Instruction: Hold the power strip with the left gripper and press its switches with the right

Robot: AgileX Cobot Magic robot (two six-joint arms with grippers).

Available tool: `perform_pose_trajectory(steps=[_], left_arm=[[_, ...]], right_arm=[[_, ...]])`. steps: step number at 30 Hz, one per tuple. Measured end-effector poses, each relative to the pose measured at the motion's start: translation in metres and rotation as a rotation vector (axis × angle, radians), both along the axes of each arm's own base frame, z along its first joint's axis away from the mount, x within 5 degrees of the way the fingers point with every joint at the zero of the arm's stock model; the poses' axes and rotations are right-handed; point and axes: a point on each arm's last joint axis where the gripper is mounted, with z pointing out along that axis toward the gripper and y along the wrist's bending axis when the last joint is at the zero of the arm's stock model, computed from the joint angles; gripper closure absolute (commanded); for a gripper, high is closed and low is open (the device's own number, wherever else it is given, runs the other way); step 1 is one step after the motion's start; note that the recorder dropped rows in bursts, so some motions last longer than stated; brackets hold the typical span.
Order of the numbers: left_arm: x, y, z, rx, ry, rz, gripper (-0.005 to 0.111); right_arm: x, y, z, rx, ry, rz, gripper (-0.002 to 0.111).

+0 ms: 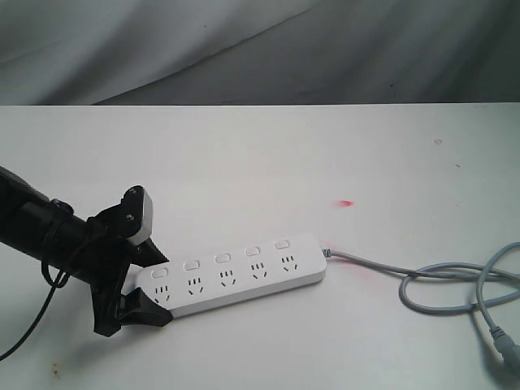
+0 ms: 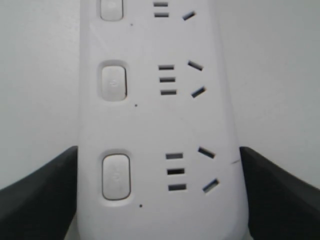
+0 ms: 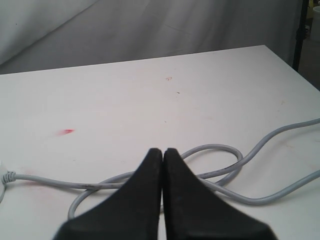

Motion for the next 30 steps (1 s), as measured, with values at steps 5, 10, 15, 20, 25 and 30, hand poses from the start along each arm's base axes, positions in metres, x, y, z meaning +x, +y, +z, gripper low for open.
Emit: perform_pose_trajectory(steps=[5, 10, 15, 20, 25, 30], left_arm=[[0.0, 0.0, 0.0, 0.0, 0.0, 0.0, 0.106], [0.0, 0.0, 0.0, 0.004, 0.0, -0.006, 0.089], [-0.002, 0.0, 0.0, 0.006, 0.008, -0.049, 0.031], [-0.005, 0.0, 0.002, -0.001, 0.043, -0.044, 0.007], [0.001, 0.001, 0.023, 0.013, 0.001, 0.019, 0.007], [0.012, 0.003, 0.07, 0.015, -0.135, 0.103, 0.007]], right_arm=[[0.0, 0.0, 0.0, 0.0, 0.0, 0.0, 0.108], [0.0, 0.0, 0.0, 0.0, 0.0, 0.0, 0.108], [0.0, 0.0, 0.0, 0.0, 0.0, 0.0, 0.108], [0.0, 0.0, 0.0, 0.0, 0.0, 0.0, 0.108], [0.0, 0.0, 0.0, 0.0, -0.002, 0.0, 0.108], [0.0, 0.0, 0.0, 0.0, -0.002, 0.0, 0.108]])
